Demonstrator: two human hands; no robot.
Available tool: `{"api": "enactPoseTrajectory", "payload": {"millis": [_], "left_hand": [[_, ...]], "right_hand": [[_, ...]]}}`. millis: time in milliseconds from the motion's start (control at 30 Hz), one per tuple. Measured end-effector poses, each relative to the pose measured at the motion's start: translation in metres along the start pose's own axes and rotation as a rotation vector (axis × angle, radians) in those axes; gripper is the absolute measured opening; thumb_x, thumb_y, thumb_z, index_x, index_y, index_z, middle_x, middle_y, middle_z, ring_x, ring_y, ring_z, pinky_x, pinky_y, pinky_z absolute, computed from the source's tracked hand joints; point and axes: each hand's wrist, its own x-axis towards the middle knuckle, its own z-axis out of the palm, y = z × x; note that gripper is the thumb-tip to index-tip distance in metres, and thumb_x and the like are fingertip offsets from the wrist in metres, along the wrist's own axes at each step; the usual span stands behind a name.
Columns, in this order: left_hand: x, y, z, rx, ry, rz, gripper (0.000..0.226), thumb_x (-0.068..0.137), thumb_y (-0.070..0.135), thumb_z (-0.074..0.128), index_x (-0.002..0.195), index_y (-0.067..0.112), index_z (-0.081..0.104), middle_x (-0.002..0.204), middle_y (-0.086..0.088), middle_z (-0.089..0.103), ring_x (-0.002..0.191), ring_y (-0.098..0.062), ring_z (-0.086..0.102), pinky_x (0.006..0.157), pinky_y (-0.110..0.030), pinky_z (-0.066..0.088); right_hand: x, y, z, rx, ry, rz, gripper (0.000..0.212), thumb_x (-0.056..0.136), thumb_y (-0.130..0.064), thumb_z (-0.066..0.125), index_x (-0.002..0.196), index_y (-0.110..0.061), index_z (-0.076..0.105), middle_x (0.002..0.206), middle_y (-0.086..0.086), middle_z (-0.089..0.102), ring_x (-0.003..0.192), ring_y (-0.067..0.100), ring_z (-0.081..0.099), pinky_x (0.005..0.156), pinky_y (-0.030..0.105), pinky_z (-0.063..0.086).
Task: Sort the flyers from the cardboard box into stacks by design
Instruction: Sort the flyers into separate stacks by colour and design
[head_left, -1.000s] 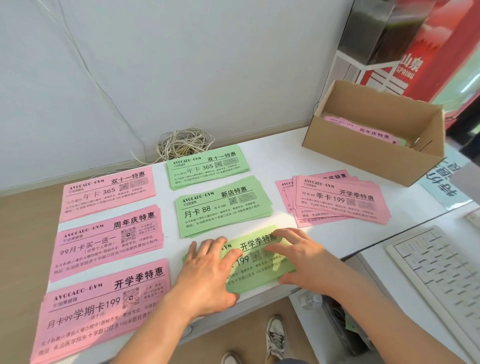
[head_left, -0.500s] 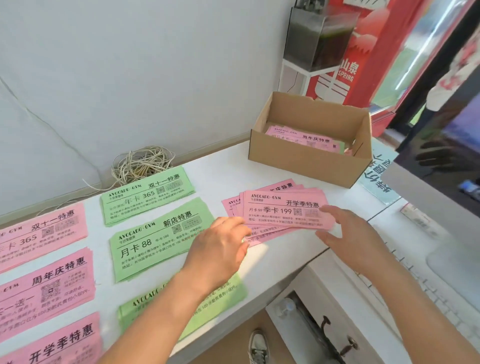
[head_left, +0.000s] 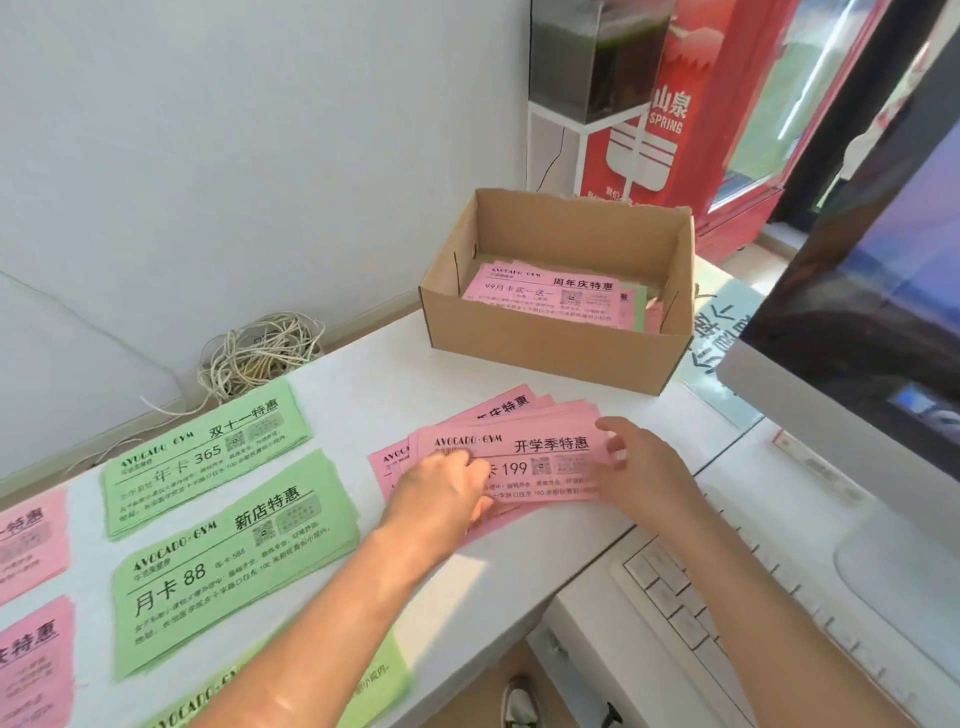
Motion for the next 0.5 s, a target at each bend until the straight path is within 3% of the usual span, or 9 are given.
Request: {"api": "enactPoseTrajectory", "payload": {"millis": [133,200,300,400,500], "left_hand": [[0.001,-0.006,0.002,-0.137,0.111,0.045,0.04,0.096,0.037,0.026,0.089,0.013,0.058,0.082,-0.008,0.066,0.072,-0.035,0.062,0.061,-0.039,0.05],[0.0,-0.01,0.003,-0.23,0.133,-0.03,0.033,0.096,0.029,0.031,0.089,0.014,0.059,0.076,-0.006,0.067,0.069,-0.034,0.061,0.061,-0.037,0.048],[0.004,-0.015,0.001,-0.424,0.194,-0.236,0.019,0.095,0.019,0.05,0.09,0.013,0.067,0.075,-0.005,0.068,0.069,-0.026,0.06,0.064,-0.032,0.043],[0.003,-0.02,0.001,-0.63,0.259,-0.452,0.015,0.089,0.024,0.062,0.083,0.015,0.072,0.074,0.004,0.07,0.072,-0.015,0.063,0.07,-0.028,0.047],[-0.001,-0.022,0.002,-0.744,0.26,-0.519,0.008,0.085,0.024,0.068,0.079,0.02,0.072,0.075,0.01,0.071,0.073,-0.003,0.065,0.073,-0.022,0.05]], "right_hand": [[0.008,0.006,-0.01,0.308,0.038,0.086,0.03,0.098,-0.033,0.046,0.125,-0.023,0.053,0.107,-0.001,0.064,0.099,0.02,0.06,0.09,0.037,0.047],[0.01,0.008,-0.013,0.421,0.041,0.128,0.028,0.099,-0.035,0.043,0.118,-0.021,0.058,0.099,0.001,0.069,0.095,0.021,0.064,0.091,0.044,0.049],[0.011,0.008,-0.011,0.318,0.039,0.103,0.029,0.096,-0.036,0.048,0.119,-0.021,0.059,0.102,0.002,0.07,0.094,0.02,0.064,0.088,0.039,0.049],[0.01,0.003,-0.01,0.085,0.034,0.048,0.036,0.094,-0.026,0.052,0.13,-0.021,0.052,0.115,0.003,0.063,0.101,0.02,0.059,0.086,0.032,0.047],[0.01,0.001,-0.006,0.071,0.048,0.025,0.039,0.093,-0.02,0.052,0.133,-0.021,0.051,0.117,0.004,0.061,0.101,0.021,0.059,0.088,0.035,0.049]]}}
